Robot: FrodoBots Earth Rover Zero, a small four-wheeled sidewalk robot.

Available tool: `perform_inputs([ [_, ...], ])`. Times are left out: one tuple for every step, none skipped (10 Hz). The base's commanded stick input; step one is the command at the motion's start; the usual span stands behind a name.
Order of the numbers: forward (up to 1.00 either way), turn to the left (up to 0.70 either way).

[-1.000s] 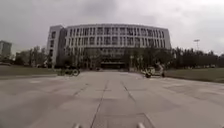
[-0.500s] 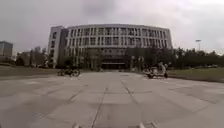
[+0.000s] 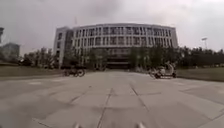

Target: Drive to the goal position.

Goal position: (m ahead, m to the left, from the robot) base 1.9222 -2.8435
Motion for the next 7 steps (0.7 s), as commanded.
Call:
perform_inputs([
  [0.5,0.0],
  [0.5,0.0],
  [0.5,0.0],
  [0.5,0.0],
  [0.5,0.0],
  [0.5,0.0],
  [0.5,0.0],
])
